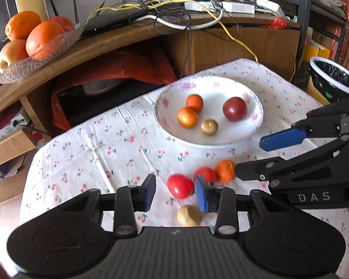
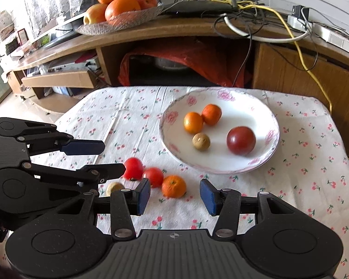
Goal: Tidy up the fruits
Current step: 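Grasp the small brown fruit with the left tool while the right tool grasps a tangerine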
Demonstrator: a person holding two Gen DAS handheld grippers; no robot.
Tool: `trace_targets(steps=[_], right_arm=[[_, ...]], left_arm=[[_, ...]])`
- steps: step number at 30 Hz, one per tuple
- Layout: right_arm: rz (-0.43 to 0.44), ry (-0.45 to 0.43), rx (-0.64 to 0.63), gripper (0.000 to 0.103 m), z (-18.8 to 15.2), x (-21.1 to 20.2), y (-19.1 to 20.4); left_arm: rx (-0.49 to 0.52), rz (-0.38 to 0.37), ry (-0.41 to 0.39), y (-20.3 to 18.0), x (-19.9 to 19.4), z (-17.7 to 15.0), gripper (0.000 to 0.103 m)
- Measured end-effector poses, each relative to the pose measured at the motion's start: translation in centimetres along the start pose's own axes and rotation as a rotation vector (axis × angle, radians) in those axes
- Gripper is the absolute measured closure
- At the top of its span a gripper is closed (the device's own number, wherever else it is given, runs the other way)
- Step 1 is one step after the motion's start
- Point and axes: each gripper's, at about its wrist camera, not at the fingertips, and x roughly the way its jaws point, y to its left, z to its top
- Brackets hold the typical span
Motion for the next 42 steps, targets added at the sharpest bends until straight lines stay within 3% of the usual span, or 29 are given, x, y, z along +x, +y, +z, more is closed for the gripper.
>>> trace_targets(steps=[23,35,39,42], right_arm=[[0.032,0.080,-0.023,0.059,-1.0,2.6,-0.3],[0.070,0.103,-0.047,0.059,-0.8,4.2,-0.4],[0.080,0.104,-0.065,0.063,-0.7,4.6,-0.2],[0.066,0.099,-0.073,0.072,-0.6,4.7,-0.2]], left_arm=[[0.012,-0.067,0.092,-0.6,2.5,-2.0,0.058],[0.009,-0.092,0.102,-0.6,3.3,-2.4,0.058],[0.014,-0.092,0.102,-0.6,3.3,-2.5,0.059],[0.010,-0.091,0.103,-0.5,3.3,-2.5,0.059]])
